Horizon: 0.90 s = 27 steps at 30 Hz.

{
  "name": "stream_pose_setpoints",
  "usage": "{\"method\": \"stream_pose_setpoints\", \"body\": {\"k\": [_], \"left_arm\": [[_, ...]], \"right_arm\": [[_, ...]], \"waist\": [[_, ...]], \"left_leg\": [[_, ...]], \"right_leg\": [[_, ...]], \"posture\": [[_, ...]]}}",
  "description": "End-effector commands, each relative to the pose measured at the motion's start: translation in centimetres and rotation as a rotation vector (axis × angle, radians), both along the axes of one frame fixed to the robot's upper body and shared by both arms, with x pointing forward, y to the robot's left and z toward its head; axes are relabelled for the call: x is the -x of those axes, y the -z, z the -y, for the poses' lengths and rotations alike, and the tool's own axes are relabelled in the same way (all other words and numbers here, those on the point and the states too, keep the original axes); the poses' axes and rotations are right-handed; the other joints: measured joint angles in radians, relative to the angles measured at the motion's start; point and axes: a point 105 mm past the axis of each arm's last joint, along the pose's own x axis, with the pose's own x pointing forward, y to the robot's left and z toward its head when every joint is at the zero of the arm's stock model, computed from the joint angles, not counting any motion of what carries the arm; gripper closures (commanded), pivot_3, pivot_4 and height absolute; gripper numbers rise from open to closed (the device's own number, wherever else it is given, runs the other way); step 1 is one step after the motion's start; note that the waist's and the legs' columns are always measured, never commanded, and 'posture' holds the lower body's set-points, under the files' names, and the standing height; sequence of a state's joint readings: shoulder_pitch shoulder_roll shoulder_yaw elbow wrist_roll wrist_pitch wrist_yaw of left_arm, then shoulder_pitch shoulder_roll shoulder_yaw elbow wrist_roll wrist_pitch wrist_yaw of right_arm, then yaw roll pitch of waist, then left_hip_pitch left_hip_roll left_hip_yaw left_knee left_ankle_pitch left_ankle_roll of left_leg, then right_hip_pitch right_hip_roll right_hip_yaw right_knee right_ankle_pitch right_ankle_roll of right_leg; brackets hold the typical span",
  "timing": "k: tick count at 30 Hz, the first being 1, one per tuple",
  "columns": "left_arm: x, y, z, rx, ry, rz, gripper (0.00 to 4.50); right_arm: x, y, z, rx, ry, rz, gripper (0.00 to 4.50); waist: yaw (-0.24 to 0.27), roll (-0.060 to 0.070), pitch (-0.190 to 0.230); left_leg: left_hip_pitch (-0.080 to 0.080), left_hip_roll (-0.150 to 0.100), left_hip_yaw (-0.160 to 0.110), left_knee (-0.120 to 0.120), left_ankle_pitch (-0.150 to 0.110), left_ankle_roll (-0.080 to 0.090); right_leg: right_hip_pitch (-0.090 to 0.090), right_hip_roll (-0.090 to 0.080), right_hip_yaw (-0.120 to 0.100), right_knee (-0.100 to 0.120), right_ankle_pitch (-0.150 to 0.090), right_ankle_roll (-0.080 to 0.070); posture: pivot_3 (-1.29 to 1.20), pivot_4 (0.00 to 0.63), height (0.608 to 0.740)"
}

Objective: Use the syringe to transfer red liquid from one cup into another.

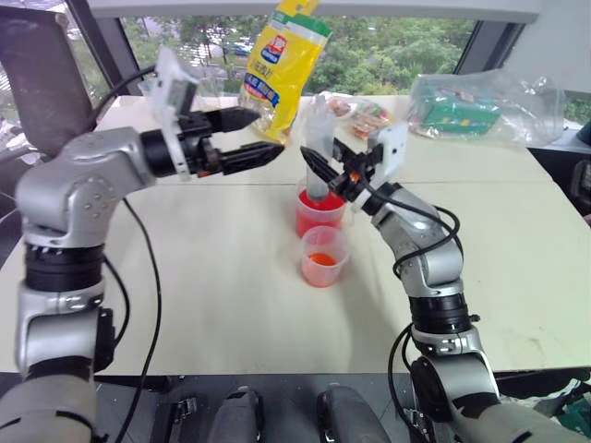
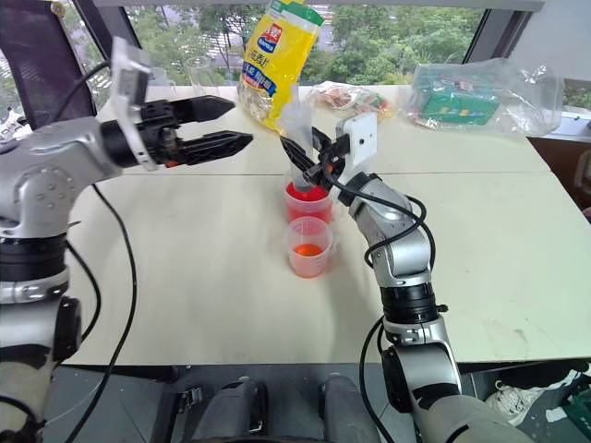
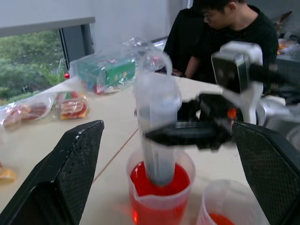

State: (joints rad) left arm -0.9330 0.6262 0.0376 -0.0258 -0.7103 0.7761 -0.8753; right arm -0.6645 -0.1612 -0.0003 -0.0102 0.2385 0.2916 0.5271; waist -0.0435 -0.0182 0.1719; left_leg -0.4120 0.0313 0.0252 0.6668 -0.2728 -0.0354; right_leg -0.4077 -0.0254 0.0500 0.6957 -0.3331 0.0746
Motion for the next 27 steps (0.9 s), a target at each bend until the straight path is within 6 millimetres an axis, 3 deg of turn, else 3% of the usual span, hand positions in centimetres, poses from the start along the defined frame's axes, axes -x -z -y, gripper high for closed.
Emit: {"method": "stream_pose_setpoints", "body": {"k": [1,6,18,21,27], "left_arm": [[0.3,-0.7,1.6,-0.008,0.054,0.049,0.00],[-0.1,-0.5,3.6,0.007,0.099,0.038,0.00],[-0.9,-0.1,5.3,0.031,0.162,-0.005,0.00],[-1.0,0.0,5.8,0.034,0.179,-0.013,0.90],[-1.5,0.2,6.4,0.040,0.189,-0.023,3.72]], "right_arm": [[0.4,-1.0,0.0,0.007,0.000,0.072,3.11],[0.1,-0.5,0.2,0.020,0.013,0.073,3.11],[0.2,-0.1,-0.3,0.043,-0.006,0.074,3.11],[0.2,0.1,-0.3,0.055,-0.009,0.075,3.11],[0.2,0.2,-0.4,0.063,-0.015,0.071,3.11]], "waist": [[0.000,0.000,0.000],[-0.002,0.000,0.000],[0.000,0.000,0.000],[-0.001,0.000,0.000],[-0.001,0.000,0.000]], "left_leg": [[0.000,0.000,0.000,0.000,0.000,0.000],[0.001,0.000,0.000,0.000,0.000,-0.001],[0.002,0.000,0.000,0.000,0.001,-0.002],[0.002,0.000,0.000,0.000,0.001,-0.002],[0.002,0.000,0.000,0.000,0.001,-0.002]], "right_leg": [[0.000,0.000,0.000,0.000,0.000,0.000],[0.000,0.000,0.000,0.001,0.000,0.000],[0.000,0.000,0.000,0.002,0.000,0.000],[0.000,0.000,0.000,0.002,0.000,0.000],[0.000,0.001,0.000,0.002,0.000,0.000]], "posture": [[0.00,0.150,0.740],[0.00,0.150,0.740],[0.00,0.150,0.740],[0.00,0.150,0.740],[0.00,0.150,0.740]]}}
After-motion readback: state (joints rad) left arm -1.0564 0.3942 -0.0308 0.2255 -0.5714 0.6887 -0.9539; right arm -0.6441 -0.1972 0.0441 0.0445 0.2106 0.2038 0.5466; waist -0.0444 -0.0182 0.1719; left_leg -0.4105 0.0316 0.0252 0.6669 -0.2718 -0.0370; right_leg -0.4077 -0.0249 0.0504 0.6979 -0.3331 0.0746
